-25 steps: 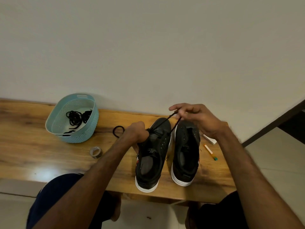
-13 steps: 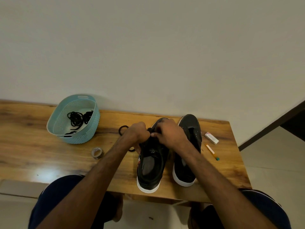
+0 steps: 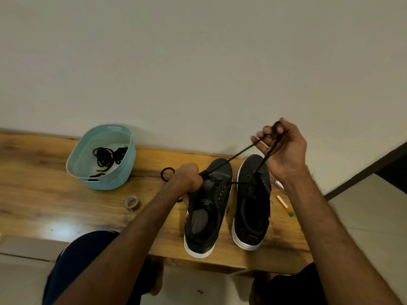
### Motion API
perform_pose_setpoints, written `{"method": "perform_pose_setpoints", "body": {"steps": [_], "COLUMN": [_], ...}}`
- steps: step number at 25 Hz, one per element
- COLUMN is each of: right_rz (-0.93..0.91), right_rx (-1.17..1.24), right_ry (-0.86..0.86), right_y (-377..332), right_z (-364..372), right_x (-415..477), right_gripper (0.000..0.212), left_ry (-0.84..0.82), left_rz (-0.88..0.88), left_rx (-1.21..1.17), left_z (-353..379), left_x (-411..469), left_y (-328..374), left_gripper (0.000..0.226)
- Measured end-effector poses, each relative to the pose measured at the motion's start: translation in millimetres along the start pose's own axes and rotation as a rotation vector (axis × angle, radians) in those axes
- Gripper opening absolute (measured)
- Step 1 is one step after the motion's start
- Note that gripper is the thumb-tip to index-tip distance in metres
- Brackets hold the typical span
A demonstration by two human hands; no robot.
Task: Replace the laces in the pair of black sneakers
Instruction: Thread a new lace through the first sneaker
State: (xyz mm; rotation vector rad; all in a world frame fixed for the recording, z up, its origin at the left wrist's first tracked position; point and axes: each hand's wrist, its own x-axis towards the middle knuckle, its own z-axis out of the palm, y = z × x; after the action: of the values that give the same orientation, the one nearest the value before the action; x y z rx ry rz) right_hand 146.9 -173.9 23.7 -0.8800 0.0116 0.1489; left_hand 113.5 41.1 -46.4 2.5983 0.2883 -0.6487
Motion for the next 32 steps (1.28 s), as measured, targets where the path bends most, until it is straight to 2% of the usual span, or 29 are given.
{"method": "perform_pose_setpoints", "body": {"steps": [2,4,6,8,9,13,16,17,19,22,24,26,28,30,32], "right_rz": [-0.016,0.024,0.046,0.014,-0.018,-0.122,-0.165,-0.212,-0.232,0.066,0.218,0.232,0.23,0.245,0.247], "right_rx": [0.147,0.018,-0.421,-0.895,-1.056,-1.45,-1.811,-1.865,-1.881,-1.973,-2.054,-2.034,-2.009,-2.013,-2.012], "right_ry": [0.107,0.157,0.161,0.08,0.053,0.166,0.188,0.155,-0.034,-0.343,-0.435,-0.432,-0.402,-0.391,-0.394], "right_y": [-6.0,-3.6,12.0,31.4,39.4,53.4,64.4,67.0,70.4,79.2,82.5,81.7,80.9,82.1,84.8], "right_z": [-3.5,-6.8,-9.5,-8.6,-8.8,-16.3,-21.5,-22.1,-23.5,-26.5,-30.1,-33.7,-35.2,-35.8,-35.7], "right_x": [4.7,7.6,9.5,7.9,7.5,12.3,15.0,14.7,16.4,15.2,12.8,12.8,13.9,13.6,12.7], "right_gripper": [0.035,0.035,0.034,0.035,0.035,0.03,0.035,0.038,0.04,0.04,0.044,0.045,0.048,0.051,0.05], "left_ry": [-0.003,-0.002,-0.01,-0.01,0.02,0.236,0.163,0.134,0.107,0.103,0.09,0.085,0.133,0.077,-0.013], "left_rz": [0.0,-0.002,-0.002,-0.002,0.013,0.231,0.387,0.402,0.406,0.385,0.355,0.329,0.274,0.196,0.163], "left_rx": [0.009,-0.004,-0.009,-0.015,-0.001,0.119,0.234,0.285,0.384,0.393,0.332,0.191,-0.209,-0.614,-0.715], "left_z": [0.5,1.2,1.4,2.7,4.0,10.5,16.6,20.3,28.8,31.4,27.2,21.9,11.4,1.9,-2.8], "left_x": [1.4,2.1,3.3,3.4,3.1,13.1,22.5,23.0,23.0,24.1,28.6,31.4,31.0,29.4,25.1], "left_y": [-1.2,-0.8,-1.0,-1.3,-0.9,4.4,11.1,14.9,22.7,29.6,28.5,25.2,20.9,15.9,14.2], "left_gripper": [0.024,0.024,0.023,0.022,0.023,0.027,0.028,0.029,0.031,0.025,0.017,0.015,0.013,0.015,0.015]}}
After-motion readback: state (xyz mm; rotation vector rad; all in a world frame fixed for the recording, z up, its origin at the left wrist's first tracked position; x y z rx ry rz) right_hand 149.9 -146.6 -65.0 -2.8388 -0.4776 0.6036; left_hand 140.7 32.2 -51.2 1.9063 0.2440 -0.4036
